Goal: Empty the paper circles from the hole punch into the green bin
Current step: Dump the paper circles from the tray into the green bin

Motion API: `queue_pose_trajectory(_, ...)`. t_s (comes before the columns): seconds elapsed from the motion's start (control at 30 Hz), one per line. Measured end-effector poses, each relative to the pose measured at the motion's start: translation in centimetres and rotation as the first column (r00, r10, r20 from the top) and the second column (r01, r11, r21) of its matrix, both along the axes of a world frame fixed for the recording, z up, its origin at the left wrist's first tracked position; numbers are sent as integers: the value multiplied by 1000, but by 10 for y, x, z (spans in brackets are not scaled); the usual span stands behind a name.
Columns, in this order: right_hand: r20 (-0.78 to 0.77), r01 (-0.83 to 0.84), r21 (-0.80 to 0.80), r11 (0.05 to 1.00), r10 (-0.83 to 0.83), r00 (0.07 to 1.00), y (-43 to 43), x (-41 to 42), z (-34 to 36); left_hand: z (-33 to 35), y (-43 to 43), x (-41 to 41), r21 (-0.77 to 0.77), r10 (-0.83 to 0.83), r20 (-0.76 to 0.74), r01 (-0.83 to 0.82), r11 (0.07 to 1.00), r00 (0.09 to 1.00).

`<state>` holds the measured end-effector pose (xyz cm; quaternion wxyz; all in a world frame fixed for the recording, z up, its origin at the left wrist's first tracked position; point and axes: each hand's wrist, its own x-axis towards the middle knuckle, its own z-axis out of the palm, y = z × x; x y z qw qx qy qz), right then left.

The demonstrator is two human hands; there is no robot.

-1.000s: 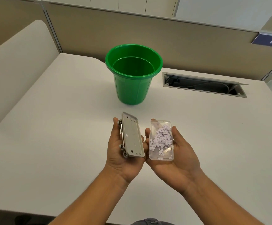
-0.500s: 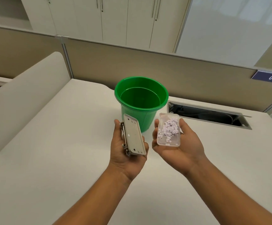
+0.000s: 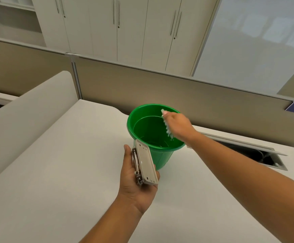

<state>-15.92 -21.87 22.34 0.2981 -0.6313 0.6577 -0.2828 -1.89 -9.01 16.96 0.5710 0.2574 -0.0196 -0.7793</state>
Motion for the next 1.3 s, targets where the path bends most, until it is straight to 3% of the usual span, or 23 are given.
queue_pose_trajectory(0.07, -456, -207, 10, 978, 189, 870, -15, 1, -13, -7, -3, 2, 5, -1, -3, 1, 1000, 1000)
queue_pose_trajectory(0.13, -679, -283, 56, 958, 244, 692, -28, 2, -19, -13, -5, 4, 8, -1, -4, 1, 1000, 1000)
queue_pose_trajectory(0.17, -711, -298, 64, 952, 253, 656, -33, 2, -20, -16, -5, 5, 10, 0, -2, 0, 1000, 1000)
queue_pose_trajectory(0.3, -703, -316, 58, 947, 263, 661, -44, 0, -22, -22, -7, 5, 29, -3, -3, 3, 1000, 1000)
queue_pose_trajectory(0.4, -616, -302, 67, 951, 278, 737, -46, -3, -22, -21, -8, 3, 32, -3, -5, 3, 999, 1000)
queue_pose_trajectory(0.47, -469, -291, 83, 953, 295, 833, -46, -4, -20, -21, -8, 2, 30, -2, -8, 3, 1000, 1000)
queue_pose_trajectory(0.57, -123, -193, 169, 966, 215, 969, -44, -5, -13, -20, -7, 3, 34, 0, -11, 0, 999, 1000)
queue_pose_trajectory(0.67, 163, -128, 341, 932, 75, 984, -42, -9, -5, -19, -5, 5, 37, 8, -8, -8, 999, 1000)
queue_pose_trajectory(0.73, 242, -135, 295, 946, 63, 968, -42, -10, -2, -20, -4, 7, 45, 14, -2, -14, 999, 1000)
queue_pose_trajectory(0.8, 149, -124, 102, 987, 108, 983, -40, -5, -1, -21, -4, 7, 54, 19, 0, -19, 998, 1000)
queue_pose_trajectory(0.83, -25, -144, -10, 990, 144, 989, -39, -4, -2, -21, -4, 7, 58, 21, 2, -21, 998, 1000)
queue_pose_trajectory(0.87, -276, -206, -74, 976, 178, 944, -38, -2, -4, -22, -3, 7, 61, 25, 3, -25, 998, 1000)
queue_pose_trajectory(0.93, -641, -320, -16, 947, 236, 731, -34, -1, -13, -22, -2, 7, 64, 24, 15, -25, 998, 1000)
queue_pose_trajectory(0.97, -691, -332, 7, 943, 244, 681, -33, -1, -17, -21, -1, 7, 65, 20, 23, -21, 998, 1000)
queue_pose_trajectory(1.1, -712, -338, -39, 940, 211, 669, -32, -7, -19, -20, 1, 10, 82, 20, 39, -23, 996, 999)
queue_pose_trajectory(1.3, -618, -297, -87, 951, 182, 765, -31, -11, -3, -18, 4, 10, 83, 21, 54, -26, 996, 998)
